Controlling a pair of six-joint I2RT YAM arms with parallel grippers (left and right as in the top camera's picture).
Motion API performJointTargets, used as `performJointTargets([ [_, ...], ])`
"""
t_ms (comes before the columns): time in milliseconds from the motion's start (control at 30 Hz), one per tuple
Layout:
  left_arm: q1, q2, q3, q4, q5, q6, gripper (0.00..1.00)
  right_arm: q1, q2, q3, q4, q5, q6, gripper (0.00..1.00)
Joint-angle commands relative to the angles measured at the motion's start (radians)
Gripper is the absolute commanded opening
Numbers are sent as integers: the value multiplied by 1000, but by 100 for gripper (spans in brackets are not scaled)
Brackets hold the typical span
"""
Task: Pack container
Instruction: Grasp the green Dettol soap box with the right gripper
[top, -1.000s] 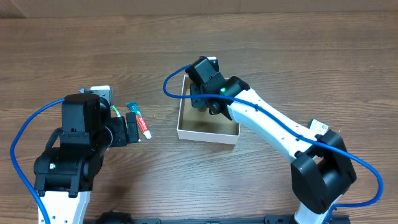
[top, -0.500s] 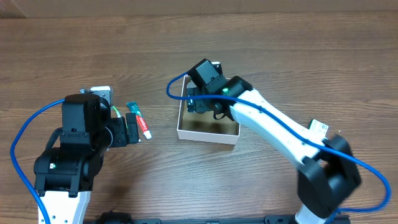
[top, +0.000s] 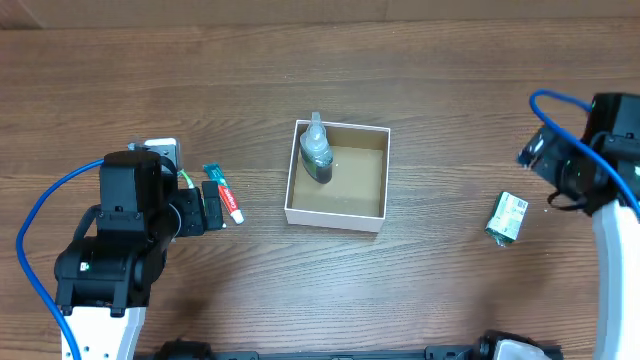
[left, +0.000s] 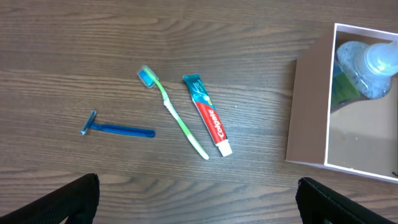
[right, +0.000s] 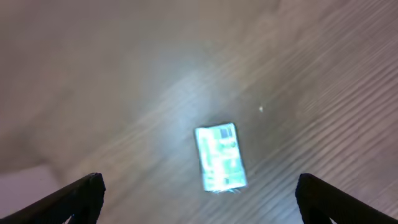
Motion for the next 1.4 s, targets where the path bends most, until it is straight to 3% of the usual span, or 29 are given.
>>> performJointTargets([
  [0, 5, 5, 20, 1, -8, -24, 100, -23, 108, -137, 77, -75, -163, 100],
  [367, 5, 5, 20, 0, -8, -24, 100, -45, 484, -175, 192, -161, -243, 100],
  [867, 5, 5, 20, -19, -9, -24, 100, -50, 490, -311, 327, -161, -261, 100],
  [967, 5, 5, 20, -19, -9, -24, 100, -50, 490, -311, 332, -161, -261, 93],
  [1067, 5, 5, 20, -19, -8, -24, 100, -50, 490, -311, 333, -161, -261, 78],
  [1367, 5, 5, 20, -19, -9, -24, 100, -50, 490, -311, 343, -161, -261, 46],
])
